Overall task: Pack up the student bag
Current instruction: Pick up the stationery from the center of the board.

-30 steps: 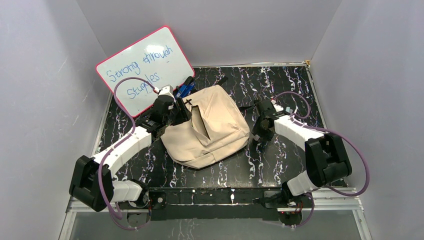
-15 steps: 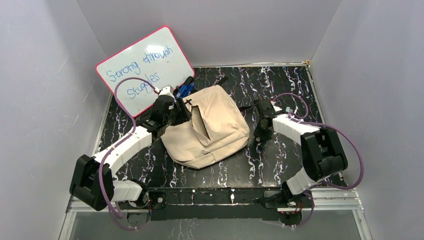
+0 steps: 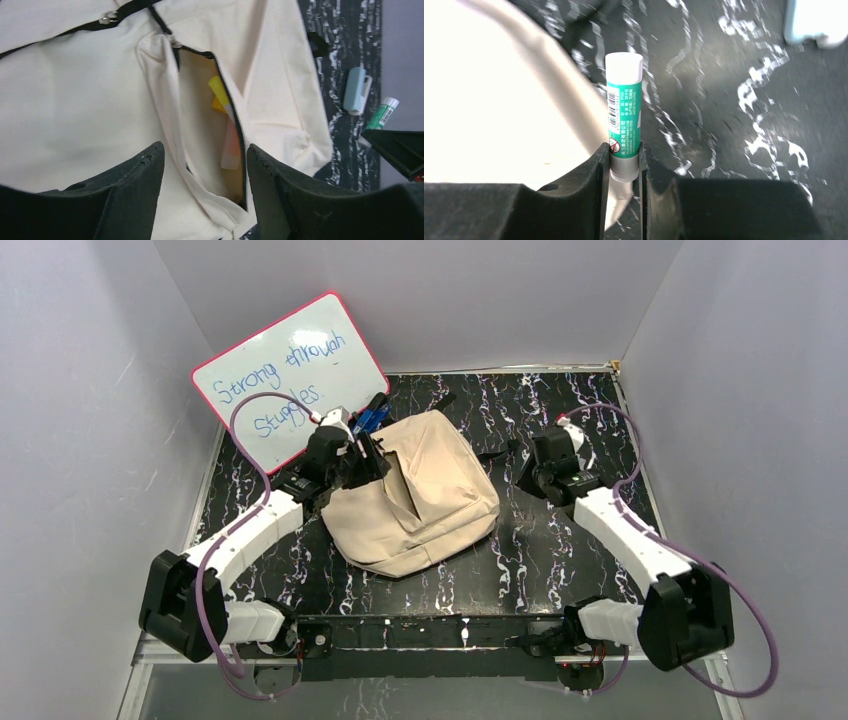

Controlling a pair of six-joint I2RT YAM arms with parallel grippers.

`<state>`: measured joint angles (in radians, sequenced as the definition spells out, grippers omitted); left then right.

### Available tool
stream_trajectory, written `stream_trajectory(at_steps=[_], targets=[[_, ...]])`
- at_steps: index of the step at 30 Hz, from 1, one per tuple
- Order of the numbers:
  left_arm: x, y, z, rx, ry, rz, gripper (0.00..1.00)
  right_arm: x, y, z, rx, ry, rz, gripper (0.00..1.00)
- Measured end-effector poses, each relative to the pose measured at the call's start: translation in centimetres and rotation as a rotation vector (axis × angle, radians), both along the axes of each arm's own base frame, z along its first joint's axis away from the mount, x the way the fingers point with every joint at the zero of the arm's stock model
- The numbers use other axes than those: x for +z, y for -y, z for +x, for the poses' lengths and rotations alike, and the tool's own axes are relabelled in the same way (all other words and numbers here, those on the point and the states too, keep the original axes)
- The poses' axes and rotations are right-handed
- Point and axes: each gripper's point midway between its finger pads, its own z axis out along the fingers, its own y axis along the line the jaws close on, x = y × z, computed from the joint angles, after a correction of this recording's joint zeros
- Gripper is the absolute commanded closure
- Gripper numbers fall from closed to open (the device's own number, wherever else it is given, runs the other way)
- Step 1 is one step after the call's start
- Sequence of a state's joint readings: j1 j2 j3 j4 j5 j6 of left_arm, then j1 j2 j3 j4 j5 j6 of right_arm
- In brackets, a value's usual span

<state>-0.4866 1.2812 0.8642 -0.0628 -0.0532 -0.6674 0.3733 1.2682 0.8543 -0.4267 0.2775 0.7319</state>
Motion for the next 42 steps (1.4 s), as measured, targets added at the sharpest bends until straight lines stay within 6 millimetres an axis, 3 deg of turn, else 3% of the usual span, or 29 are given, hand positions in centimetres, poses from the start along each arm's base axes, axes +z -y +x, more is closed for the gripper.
stream_trajectory(at_steps=[4, 13, 23, 32, 42], targets=[[2.5, 1.6, 0.4, -0.048, 0.032, -0.071, 0.37, 5.0, -2.0, 1.6, 0.117, 0.195, 0.087, 1.0], [7.4, 5.1, 0.5, -0.164, 0.121, -0.279, 0.31, 11.0, -10.1, 2.3, 0.502, 0.431, 0.328, 1.0], [9.7, 7.1, -0.1, -0.261, 0.159, -0.385, 0.24, 11.5, -18.5, 0.1, 0.801, 0.418, 0.46, 1.0], [9.8, 7.6, -0.3, -0.286, 0.154, -0.406, 0.26, 12.9, -21.4, 0.0, 0.882, 0.429, 0.518, 1.0], [10.0, 7.6, -0.2, -0.28, 0.158, -0.411, 0.35, 12.4, -23.5, -1.1, 0.943, 0.388, 0.551, 1.0]])
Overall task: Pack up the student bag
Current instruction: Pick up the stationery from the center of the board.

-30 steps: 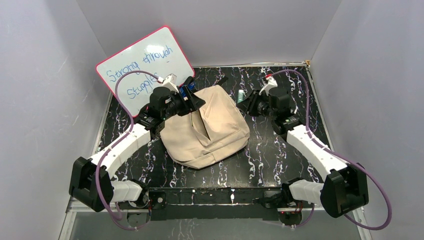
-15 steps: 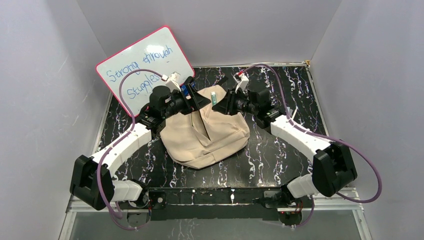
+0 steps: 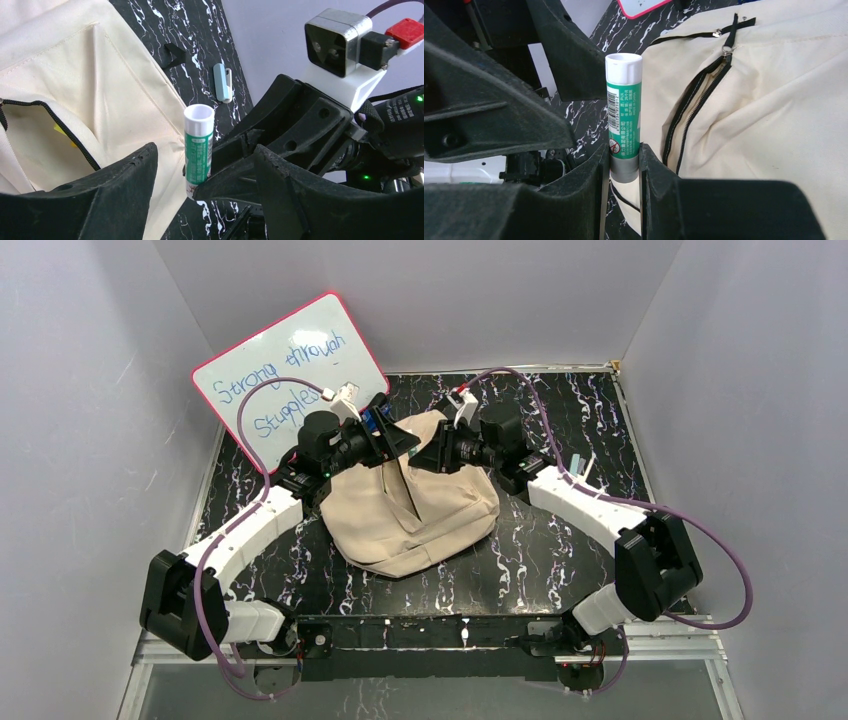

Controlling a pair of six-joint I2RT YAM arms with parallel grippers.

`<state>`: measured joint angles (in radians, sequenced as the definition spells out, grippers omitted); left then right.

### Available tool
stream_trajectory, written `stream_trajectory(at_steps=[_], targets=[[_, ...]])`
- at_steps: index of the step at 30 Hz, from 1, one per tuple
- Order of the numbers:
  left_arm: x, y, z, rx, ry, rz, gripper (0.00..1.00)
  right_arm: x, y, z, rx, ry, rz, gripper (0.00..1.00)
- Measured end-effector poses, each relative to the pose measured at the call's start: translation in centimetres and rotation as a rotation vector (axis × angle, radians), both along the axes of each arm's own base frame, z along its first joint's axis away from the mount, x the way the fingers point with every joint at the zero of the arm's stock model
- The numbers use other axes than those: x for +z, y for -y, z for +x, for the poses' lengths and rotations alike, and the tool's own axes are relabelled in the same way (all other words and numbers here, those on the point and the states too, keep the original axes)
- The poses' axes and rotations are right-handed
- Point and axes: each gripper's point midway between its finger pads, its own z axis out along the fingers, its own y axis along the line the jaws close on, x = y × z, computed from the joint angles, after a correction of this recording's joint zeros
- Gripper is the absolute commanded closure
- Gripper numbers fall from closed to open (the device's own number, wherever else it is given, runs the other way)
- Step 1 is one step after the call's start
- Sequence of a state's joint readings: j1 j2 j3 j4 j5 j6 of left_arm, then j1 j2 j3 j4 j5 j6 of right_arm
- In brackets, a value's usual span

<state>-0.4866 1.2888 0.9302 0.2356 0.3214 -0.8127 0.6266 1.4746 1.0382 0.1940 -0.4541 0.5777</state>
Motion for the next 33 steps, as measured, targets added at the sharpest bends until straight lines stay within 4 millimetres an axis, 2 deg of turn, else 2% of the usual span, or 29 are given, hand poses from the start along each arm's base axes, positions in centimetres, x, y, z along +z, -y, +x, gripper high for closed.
stream_trajectory(at_steps=[9, 14, 17, 22, 27, 30, 33], targets=[[-0.3, -0.2, 0.2, 0.018, -0.011, 0.006, 0.53, 0.3, -0.6, -0.5, 0.018, 0.009, 0.008, 1.0], [-0.6, -0.2, 0.3, 0.019, -0.017, 0.01, 0.57, 0.5, -0.6, -0.4, 0.01, 0.012, 0.009, 1.0], [-0.8, -0.1, 0.3, 0.019, -0.024, 0.011, 0.62, 1.2, -0.8, -0.1, 0.005, 0.024, 0.02, 1.0], [-0.4, 0.0, 0.5, 0.019, -0.008, -0.002, 0.69, 1.7, -0.9, 0.0, 0.002, 0.031, 0.026, 1.0], [-0.3, 0.0, 0.5, 0.019, -0.006, -0.003, 0.82, 1.4, -1.1, 0.2, 0.002, 0.024, 0.023, 1.0], [-0.3, 0.0, 0.5, 0.019, -0.005, -0.003, 0.92, 1.4, -1.2, 0.3, 0.003, 0.021, 0.022, 0.88], [-0.4, 0.0, 0.5, 0.019, -0.006, -0.004, 0.97, 1.3, -1.1, 0.3, -0.002, 0.021, 0.021, 0.68]])
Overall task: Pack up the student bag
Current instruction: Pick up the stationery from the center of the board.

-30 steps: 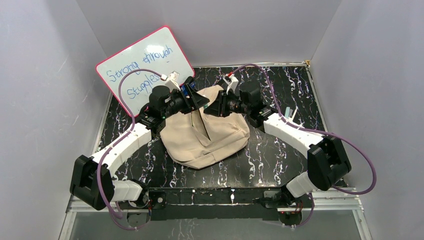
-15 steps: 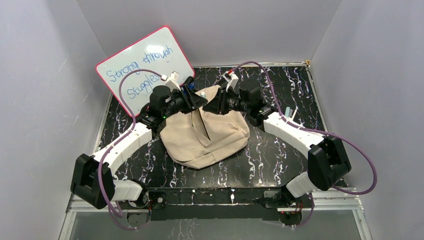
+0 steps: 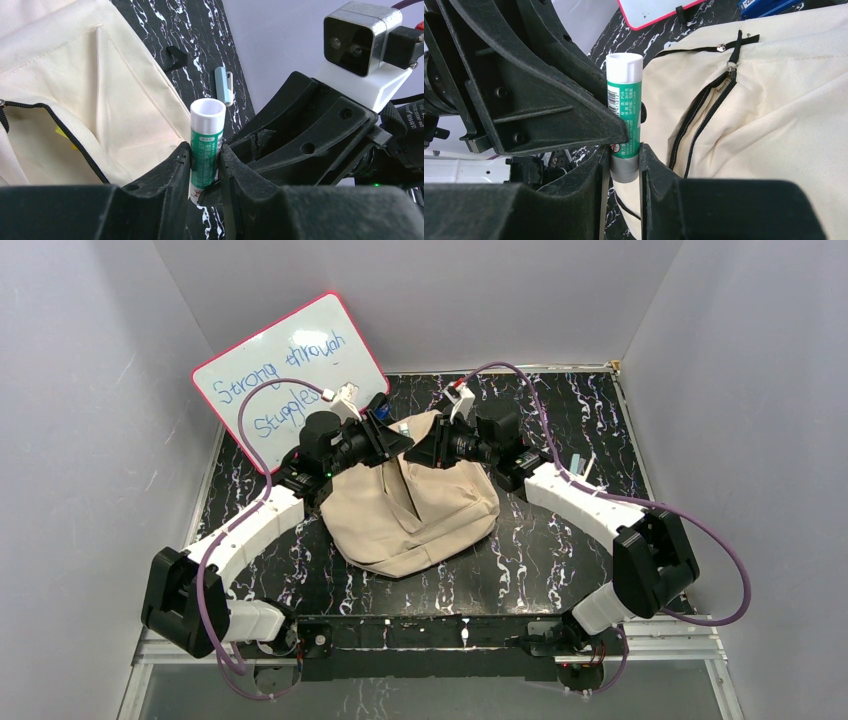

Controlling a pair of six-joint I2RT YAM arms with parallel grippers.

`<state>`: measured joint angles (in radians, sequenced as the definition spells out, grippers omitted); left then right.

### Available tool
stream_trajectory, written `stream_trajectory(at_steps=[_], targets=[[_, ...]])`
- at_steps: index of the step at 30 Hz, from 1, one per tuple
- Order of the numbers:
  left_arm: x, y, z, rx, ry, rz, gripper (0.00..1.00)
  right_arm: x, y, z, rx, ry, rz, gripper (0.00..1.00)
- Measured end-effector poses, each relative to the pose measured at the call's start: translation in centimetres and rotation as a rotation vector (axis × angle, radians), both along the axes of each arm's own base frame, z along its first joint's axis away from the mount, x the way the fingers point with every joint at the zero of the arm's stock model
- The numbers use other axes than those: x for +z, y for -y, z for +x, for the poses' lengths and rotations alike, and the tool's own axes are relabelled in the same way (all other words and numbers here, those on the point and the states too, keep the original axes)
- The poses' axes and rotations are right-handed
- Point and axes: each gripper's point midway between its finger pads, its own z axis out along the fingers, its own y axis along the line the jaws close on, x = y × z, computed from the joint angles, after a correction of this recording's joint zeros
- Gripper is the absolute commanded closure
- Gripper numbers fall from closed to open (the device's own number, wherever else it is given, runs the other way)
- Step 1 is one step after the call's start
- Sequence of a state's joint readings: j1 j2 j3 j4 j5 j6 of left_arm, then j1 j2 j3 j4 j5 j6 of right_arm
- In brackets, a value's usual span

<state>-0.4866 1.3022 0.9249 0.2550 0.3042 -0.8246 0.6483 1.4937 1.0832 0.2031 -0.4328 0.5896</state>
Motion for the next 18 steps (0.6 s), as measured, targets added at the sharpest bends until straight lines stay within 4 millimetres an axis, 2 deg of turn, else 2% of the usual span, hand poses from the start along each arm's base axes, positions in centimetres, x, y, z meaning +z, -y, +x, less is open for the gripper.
stream_trajectory(at_steps=[3, 5, 11, 13, 18], targets=[[-0.1, 0.0, 0.0, 0.001, -0.004, -0.001, 1.0, -0.1, 0.0, 0.1, -0.006, 0.001, -0.007, 0.49], [-0.2, 0.0, 0.0, 0.002, -0.008, -0.001, 1.0, -0.3, 0.2, 0.2, -0.017, 0.005, -0.018, 0.43], [-1.5, -0.8, 0.3, 0.046, -0.031, 0.054, 1.0, -1.1, 1.2, 0.8, -0.066, 0.023, -0.079, 0.37], [-2.7, -1.8, 0.6, 0.09, -0.05, 0.109, 1.0, -1.2, 1.6, 0.9, -0.081, 0.035, -0.1, 0.37], [-5.9, -5.0, 0.8, 0.207, -0.105, 0.278, 1.0, -2.1, 2.5, 1.0, -0.106, 0.059, -0.175, 0.25]])
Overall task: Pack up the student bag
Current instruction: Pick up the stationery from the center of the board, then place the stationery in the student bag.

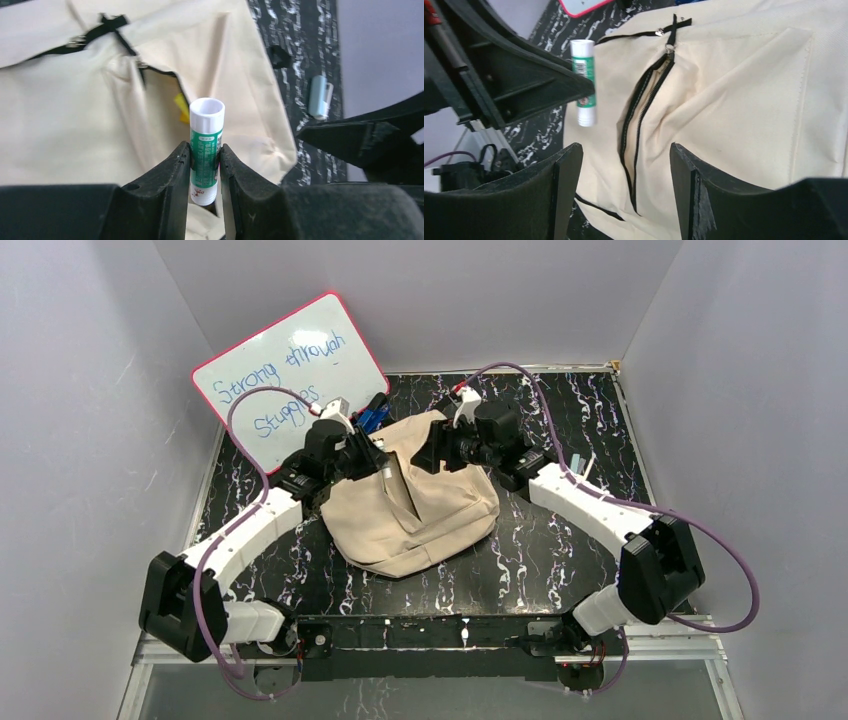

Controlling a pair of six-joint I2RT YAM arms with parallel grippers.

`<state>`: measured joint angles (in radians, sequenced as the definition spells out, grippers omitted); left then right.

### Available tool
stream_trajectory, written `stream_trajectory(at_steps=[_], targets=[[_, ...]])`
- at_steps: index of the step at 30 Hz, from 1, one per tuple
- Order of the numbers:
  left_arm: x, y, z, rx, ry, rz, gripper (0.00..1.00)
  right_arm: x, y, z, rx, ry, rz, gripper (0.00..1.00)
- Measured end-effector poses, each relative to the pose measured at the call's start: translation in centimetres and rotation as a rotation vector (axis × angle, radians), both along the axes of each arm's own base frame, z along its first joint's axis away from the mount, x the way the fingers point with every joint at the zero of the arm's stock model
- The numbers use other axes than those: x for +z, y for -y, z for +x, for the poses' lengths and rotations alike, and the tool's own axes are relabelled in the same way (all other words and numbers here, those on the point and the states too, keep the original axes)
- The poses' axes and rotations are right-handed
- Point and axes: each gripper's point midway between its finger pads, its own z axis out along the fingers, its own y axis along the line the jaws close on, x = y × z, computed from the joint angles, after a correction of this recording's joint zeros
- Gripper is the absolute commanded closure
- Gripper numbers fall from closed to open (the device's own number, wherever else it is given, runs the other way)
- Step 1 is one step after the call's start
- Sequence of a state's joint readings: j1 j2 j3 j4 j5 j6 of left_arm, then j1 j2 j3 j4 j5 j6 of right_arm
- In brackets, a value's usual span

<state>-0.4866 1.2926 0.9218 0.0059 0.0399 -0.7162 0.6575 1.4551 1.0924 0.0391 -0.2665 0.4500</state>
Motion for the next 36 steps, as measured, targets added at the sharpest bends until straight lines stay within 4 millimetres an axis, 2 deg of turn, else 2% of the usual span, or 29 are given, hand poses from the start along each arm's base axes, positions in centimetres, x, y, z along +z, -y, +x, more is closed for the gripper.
stream_trajectory(at_steps=[4, 10, 16, 22, 25, 31, 36], targets=[[-0.5, -2.4, -0.8, 0.071, 0.002, 0.079, 1.0, -0.7, -0.2, 0.1, 0.003, 0.014, -0.096, 0.2], [-0.8, -5.0, -2.2, 0.15, 0.007, 0.125, 1.0, -1.6, -3.2, 0.0, 0.053, 0.092, -0.256, 0.18], [-2.4, -6.3, -3.1, 0.194, -0.032, 0.157, 1.0, -4.9, -4.5, -0.3, 0.075, 0.119, -0.435, 0.21], [-2.8, -6.7, -3.3, 0.207, -0.043, 0.166, 1.0, -8.4, -3.8, 0.6, 0.064, 0.105, -0.586, 0.34], [-2.7, -6.6, -3.3, 0.208, -0.042, 0.162, 1.0, -9.5, -3.2, 0.7, 0.048, 0.104, -0.642, 0.47], [-2.6, -6.3, -3.2, 0.199, -0.04, 0.147, 1.0, -9.8, -2.8, 0.9, 0.027, 0.116, -0.678, 0.69], [-2.5, -5.0, -2.9, 0.157, -0.04, 0.104, 1.0, -9.6, -2.7, 1.1, 0.013, 0.126, -0.673, 0.85]])
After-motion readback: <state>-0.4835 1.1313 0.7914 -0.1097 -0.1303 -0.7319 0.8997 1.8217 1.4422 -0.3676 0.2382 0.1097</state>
